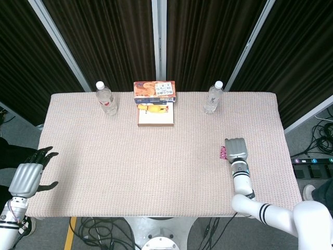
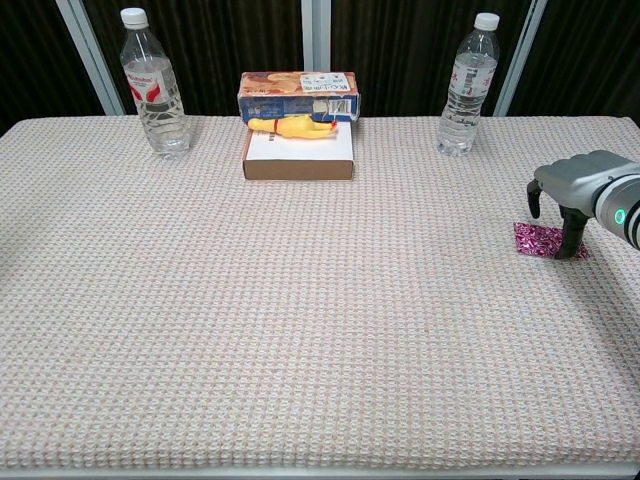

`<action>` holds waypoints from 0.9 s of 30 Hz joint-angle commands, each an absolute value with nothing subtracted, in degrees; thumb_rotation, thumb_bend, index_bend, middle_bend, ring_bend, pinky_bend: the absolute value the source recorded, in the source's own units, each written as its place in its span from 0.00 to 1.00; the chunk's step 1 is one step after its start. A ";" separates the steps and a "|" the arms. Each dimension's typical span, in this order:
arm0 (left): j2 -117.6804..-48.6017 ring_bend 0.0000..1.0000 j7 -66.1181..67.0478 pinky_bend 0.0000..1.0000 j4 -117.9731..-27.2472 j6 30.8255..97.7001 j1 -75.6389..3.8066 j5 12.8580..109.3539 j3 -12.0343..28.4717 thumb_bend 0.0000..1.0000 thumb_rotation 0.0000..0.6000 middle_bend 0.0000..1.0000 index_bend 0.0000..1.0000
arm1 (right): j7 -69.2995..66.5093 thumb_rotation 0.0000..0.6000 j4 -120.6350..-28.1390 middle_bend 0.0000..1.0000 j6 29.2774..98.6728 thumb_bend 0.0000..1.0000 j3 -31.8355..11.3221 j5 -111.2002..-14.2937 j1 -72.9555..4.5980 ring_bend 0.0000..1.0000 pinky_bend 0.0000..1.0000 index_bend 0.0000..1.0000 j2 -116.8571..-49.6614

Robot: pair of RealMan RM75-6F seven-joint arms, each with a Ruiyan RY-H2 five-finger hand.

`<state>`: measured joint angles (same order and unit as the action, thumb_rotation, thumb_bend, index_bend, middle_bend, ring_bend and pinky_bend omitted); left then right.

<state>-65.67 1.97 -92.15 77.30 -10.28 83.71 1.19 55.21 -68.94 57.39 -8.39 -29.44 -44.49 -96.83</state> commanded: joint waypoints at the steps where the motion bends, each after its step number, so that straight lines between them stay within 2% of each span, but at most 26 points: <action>1: -65.61 0.13 1.93 0.26 -92.19 77.42 -10.23 83.75 1.19 0.06 1.00 0.22 0.26 | 54.85 1.00 -72.42 1.00 59.15 0.02 -9.04 -30.48 -44.46 1.00 1.00 0.35 -94.83; 7: -65.55 0.13 1.76 0.26 -92.13 77.46 -10.20 83.72 1.24 0.06 1.00 0.22 0.26 | 47.13 1.00 -82.74 1.00 64.20 0.02 -11.12 -37.52 -41.91 1.00 1.00 0.36 -88.59; 12: -66.19 0.13 1.69 0.26 -91.23 77.73 -10.26 83.94 1.37 0.06 1.00 0.22 0.26 | 32.24 1.00 -84.09 1.00 72.44 0.02 -10.91 -54.46 -36.82 1.00 0.99 0.46 -84.04; 14: -66.39 0.13 1.75 0.26 -90.99 77.74 -10.29 83.85 1.46 0.06 1.00 0.22 0.26 | 26.63 1.00 -83.50 0.98 76.00 0.01 -10.49 -60.10 -34.80 0.97 0.96 0.50 -82.71; 16: -66.62 0.13 1.84 0.26 -90.66 77.88 -10.29 83.76 1.60 0.06 1.00 0.22 0.26 | 20.98 0.98 -83.06 0.91 79.80 0.01 -9.67 -65.21 -32.24 0.89 0.92 0.51 -80.98; 18: -66.86 0.13 1.81 0.26 -90.23 78.06 -10.24 83.54 1.79 0.06 1.00 0.22 0.27 | 17.18 0.85 -83.14 0.77 82.10 0.00 -8.03 -68.44 -29.53 0.74 0.86 0.51 -78.98; 19: -66.91 0.13 1.76 0.26 -90.07 78.09 -10.23 83.40 1.87 0.06 1.00 0.22 0.27 | 16.38 0.71 -83.26 0.67 82.51 0.00 -6.98 -69.44 -28.40 0.62 0.80 0.49 -77.99; 20: -66.94 0.13 1.66 0.26 -89.91 78.11 -10.21 83.28 1.95 0.06 1.00 0.22 0.27 | 16.10 0.50 -83.35 0.54 82.63 0.00 -5.73 -70.28 -27.30 0.45 0.66 0.44 -76.93; 23: -66.84 0.13 1.18 0.26 -89.48 78.13 -10.17 83.08 2.08 0.06 1.00 0.22 0.27 | 15.79 0.11 -83.50 0.28 83.23 0.00 -2.15 -71.88 -23.57 0.16 0.33 0.26 -74.30; 25: -66.69 0.13 1.14 0.26 -89.24 78.08 -10.17 83.14 2.03 0.06 1.00 0.22 0.27 | 14.20 0.01 -83.09 0.17 84.11 0.00 -0.71 -72.65 -21.13 0.06 0.21 0.17 -73.43; 27: -66.68 0.13 1.15 0.26 -89.02 78.10 -10.19 83.19 2.05 0.06 1.00 0.22 0.27 | 13.03 0.00 -82.65 0.12 84.58 0.00 0.16 -73.15 -19.28 0.02 0.15 0.12 -72.74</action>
<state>-66.68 1.15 -88.99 78.12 -10.19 83.20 2.05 15.65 -83.05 83.12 -2.15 -71.41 -23.03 -74.50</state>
